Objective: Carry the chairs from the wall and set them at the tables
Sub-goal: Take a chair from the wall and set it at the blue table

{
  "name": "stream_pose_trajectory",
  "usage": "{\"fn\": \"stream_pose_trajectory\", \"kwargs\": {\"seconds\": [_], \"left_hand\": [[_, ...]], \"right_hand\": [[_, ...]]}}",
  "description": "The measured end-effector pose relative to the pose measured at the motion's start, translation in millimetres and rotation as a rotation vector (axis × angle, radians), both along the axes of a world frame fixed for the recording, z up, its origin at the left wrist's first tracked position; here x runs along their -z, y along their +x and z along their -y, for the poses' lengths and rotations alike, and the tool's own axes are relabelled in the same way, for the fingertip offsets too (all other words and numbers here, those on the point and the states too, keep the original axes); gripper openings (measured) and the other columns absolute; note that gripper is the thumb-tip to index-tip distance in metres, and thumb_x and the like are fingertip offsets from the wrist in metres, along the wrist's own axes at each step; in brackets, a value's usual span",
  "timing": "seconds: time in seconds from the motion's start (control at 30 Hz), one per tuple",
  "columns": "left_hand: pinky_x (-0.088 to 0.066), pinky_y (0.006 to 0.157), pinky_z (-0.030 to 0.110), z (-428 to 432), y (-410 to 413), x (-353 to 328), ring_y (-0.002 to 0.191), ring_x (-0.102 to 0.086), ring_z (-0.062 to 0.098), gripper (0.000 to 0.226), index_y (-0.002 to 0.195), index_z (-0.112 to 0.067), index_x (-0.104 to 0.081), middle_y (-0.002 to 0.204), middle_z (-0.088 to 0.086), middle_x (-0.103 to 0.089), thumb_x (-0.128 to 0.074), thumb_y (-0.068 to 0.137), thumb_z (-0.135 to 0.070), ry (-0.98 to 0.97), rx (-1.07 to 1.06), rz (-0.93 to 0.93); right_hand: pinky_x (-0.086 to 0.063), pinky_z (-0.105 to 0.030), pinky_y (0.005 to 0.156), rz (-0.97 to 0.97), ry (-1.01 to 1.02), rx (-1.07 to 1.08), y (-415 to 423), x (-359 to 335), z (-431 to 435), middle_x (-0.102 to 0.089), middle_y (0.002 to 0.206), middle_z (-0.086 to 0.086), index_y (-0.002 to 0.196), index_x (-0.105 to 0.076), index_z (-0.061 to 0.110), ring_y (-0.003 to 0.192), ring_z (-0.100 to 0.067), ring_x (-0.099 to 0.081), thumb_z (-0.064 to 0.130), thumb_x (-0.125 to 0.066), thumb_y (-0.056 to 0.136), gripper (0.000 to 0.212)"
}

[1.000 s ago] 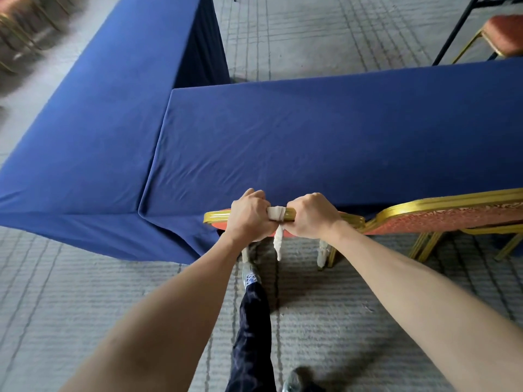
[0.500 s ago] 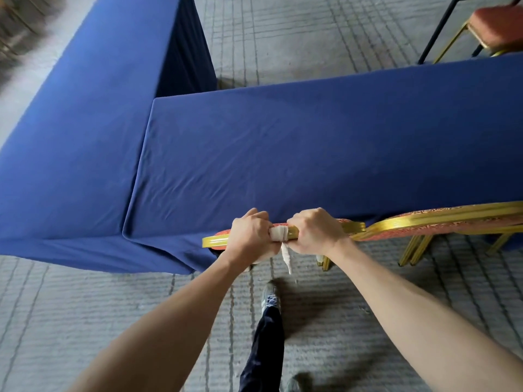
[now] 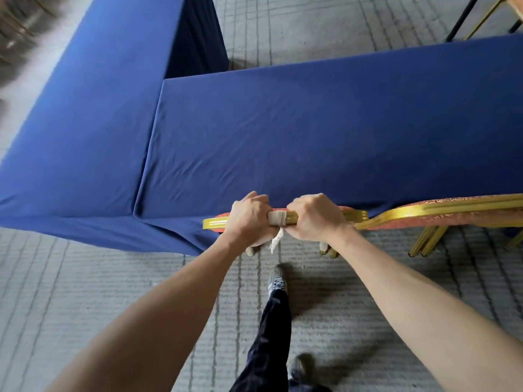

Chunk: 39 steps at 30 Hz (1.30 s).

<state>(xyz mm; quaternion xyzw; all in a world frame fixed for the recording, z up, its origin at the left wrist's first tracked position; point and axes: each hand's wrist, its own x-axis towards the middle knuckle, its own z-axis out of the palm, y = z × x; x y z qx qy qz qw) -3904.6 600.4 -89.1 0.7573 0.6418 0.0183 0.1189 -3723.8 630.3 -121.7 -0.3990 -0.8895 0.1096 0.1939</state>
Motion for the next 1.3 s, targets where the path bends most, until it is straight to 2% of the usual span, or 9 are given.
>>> {"fn": "stream_pose_trajectory", "kwargs": {"seconds": [0.3, 0.43, 0.63, 0.73, 0.83, 0.97, 1.07, 1.13, 1.3], "left_hand": [[-0.023, 0.053, 0.027, 4.2, -3.1, -1.2, 0.068, -0.040, 0.010, 0.030, 0.055, -0.027, -0.051, 0.067, -0.007, -0.042, -0.051, 0.062, -0.056, -0.004, 0.023, 0.031], [-0.025, 0.052, 0.027, 5.7, -5.7, 2.8, 0.068, -0.040, 0.010, 0.024, 0.056, -0.030, -0.051, 0.066, -0.008, -0.040, -0.062, 0.067, -0.048, 0.007, 0.050, 0.021], [-0.027, 0.052, 0.027, 0.7, -7.7, 7.9, 0.067, -0.039, 0.011, 0.019, 0.059, -0.026, -0.059, 0.065, -0.009, -0.037, -0.062, 0.068, -0.042, 0.013, 0.067, 0.013], [-0.026, 0.054, 0.028, -4.6, -7.3, 6.4, 0.068, -0.042, 0.011, 0.021, 0.060, -0.025, -0.053, 0.069, -0.008, -0.041, -0.054, 0.070, -0.044, -0.065, 0.069, -0.016], [-0.028, 0.052, 0.029, -5.3, -5.5, -5.6, 0.068, -0.053, 0.016, 0.020, 0.065, -0.024, -0.049, 0.074, -0.008, -0.048, -0.050, 0.072, -0.042, -0.186, 0.057, -0.012], [-0.037, 0.064, 0.032, 4.7, -7.9, -14.5, 0.095, -0.050, 0.017, 0.012, 0.080, -0.026, -0.052, 0.089, -0.010, -0.049, -0.056, 0.079, -0.038, -0.289, 0.045, 0.028], [-0.038, 0.072, 0.034, 19.7, -19.4, -24.2, 0.110, -0.038, 0.017, 0.038, 0.110, -0.024, -0.050, 0.110, -0.008, -0.044, -0.064, 0.083, -0.045, -0.304, 0.041, 0.120], [-0.038, 0.077, 0.033, 36.6, -32.5, -42.4, 0.116, -0.042, 0.017, 0.051, 0.130, -0.023, -0.046, 0.124, -0.006, -0.044, -0.066, 0.086, -0.038, -0.284, 0.014, 0.232], [-0.048, 0.096, 0.044, 89.0, -106.3, -80.1, 0.125, -0.048, 0.018, 0.060, 0.142, -0.028, -0.038, 0.138, -0.005, -0.047, -0.060, 0.087, -0.023, -0.246, -0.136, 0.339]], "right_hand": [[-0.040, -0.030, 0.056, 0.166, -0.124, 0.086, -3.5, -10.4, 3.8, -0.065, 0.069, 0.005, 0.063, -0.060, 0.023, 0.061, -0.022, -0.059, 0.059, -0.057, 0.068, 0.037], [-0.032, -0.029, 0.057, 0.214, -0.157, 0.104, -5.6, -15.3, 7.5, -0.064, 0.068, 0.005, 0.062, -0.059, 0.022, 0.061, -0.022, -0.058, 0.060, -0.058, 0.071, 0.039], [-0.034, -0.027, 0.053, 0.228, -0.147, 0.121, -4.4, -10.3, 4.5, -0.061, 0.061, 0.005, 0.058, -0.057, 0.023, 0.052, -0.019, -0.053, 0.057, -0.055, 0.076, 0.039], [-0.047, -0.031, 0.061, 0.291, -0.235, 0.143, -6.5, -13.6, 2.6, -0.064, 0.076, 0.007, 0.068, -0.062, 0.024, 0.064, -0.020, -0.059, 0.056, -0.055, 0.078, 0.034], [-0.047, -0.034, 0.072, 0.341, -0.362, 0.203, -13.4, -28.5, 7.5, -0.063, 0.089, 0.008, 0.075, -0.063, 0.027, 0.079, -0.023, -0.062, 0.053, -0.055, 0.082, 0.028], [-0.044, -0.039, 0.085, 0.457, -0.423, 0.273, -24.2, -53.9, 31.6, -0.064, 0.098, 0.000, 0.094, -0.061, 0.021, 0.096, -0.026, -0.061, 0.049, -0.057, 0.084, 0.030], [-0.043, -0.043, 0.091, 0.453, -0.552, 0.257, -37.2, -83.2, 47.3, -0.059, 0.114, -0.004, 0.114, -0.049, 0.015, 0.109, -0.029, -0.055, 0.040, -0.064, 0.083, 0.042], [-0.042, -0.041, 0.092, 0.384, -0.630, 0.241, -57.3, -107.3, 59.1, -0.058, 0.117, -0.003, 0.122, -0.045, 0.014, 0.111, -0.028, -0.054, 0.032, -0.066, 0.082, 0.048], [-0.042, -0.043, 0.097, 0.354, -0.573, 0.209, -143.8, -147.2, 89.0, -0.053, 0.133, -0.003, 0.134, -0.042, 0.017, 0.124, -0.028, -0.049, 0.033, -0.063, 0.085, 0.056]]}}
